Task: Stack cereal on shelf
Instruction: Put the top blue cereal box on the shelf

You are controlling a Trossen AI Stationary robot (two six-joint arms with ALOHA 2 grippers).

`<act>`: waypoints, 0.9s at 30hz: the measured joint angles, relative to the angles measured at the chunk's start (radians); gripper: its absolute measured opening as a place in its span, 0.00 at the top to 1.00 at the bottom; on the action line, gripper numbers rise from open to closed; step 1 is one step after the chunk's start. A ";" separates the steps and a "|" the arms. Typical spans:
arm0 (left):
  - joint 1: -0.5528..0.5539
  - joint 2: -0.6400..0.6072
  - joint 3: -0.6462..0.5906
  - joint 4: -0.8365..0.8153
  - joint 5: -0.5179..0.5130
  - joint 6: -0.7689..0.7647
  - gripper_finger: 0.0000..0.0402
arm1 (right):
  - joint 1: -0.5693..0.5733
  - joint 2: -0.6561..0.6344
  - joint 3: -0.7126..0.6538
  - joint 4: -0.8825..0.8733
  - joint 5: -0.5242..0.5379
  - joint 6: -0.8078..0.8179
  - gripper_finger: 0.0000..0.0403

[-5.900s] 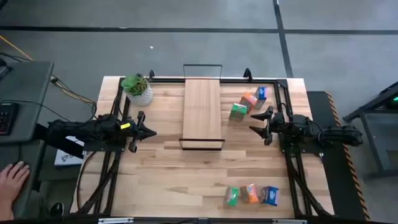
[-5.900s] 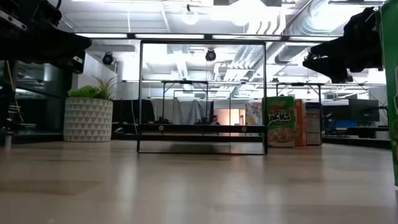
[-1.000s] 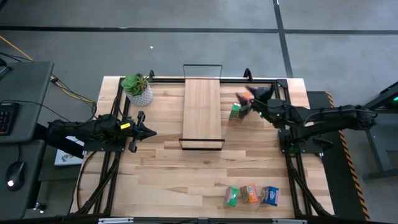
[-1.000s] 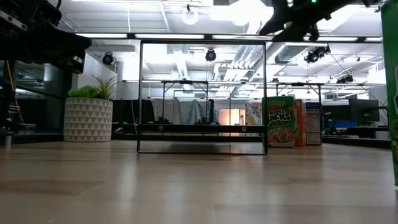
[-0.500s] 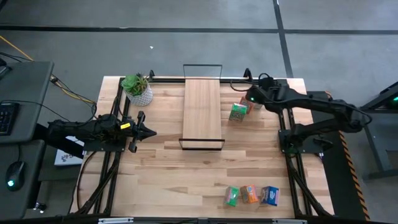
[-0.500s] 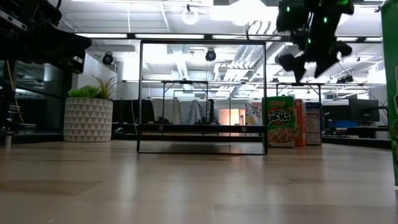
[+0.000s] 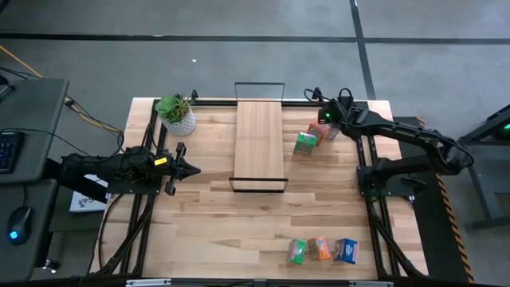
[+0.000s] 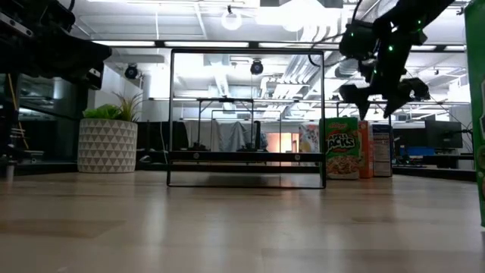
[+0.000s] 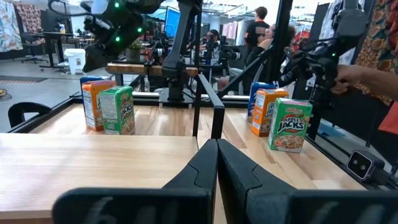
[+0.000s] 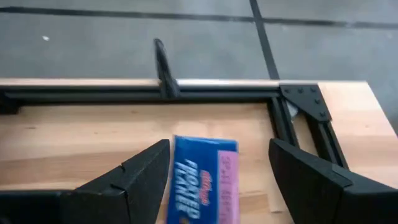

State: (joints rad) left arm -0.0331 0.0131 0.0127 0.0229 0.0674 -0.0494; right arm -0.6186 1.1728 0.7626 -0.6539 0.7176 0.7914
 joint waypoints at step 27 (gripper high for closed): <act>0.000 0.000 0.000 0.000 0.000 0.000 0.99 | -0.030 -0.003 -0.020 0.129 -0.085 -0.041 0.34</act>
State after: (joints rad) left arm -0.0333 0.0132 0.0127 0.0230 0.0677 -0.0493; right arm -0.6483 1.1702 0.7424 -0.5245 0.6325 0.7506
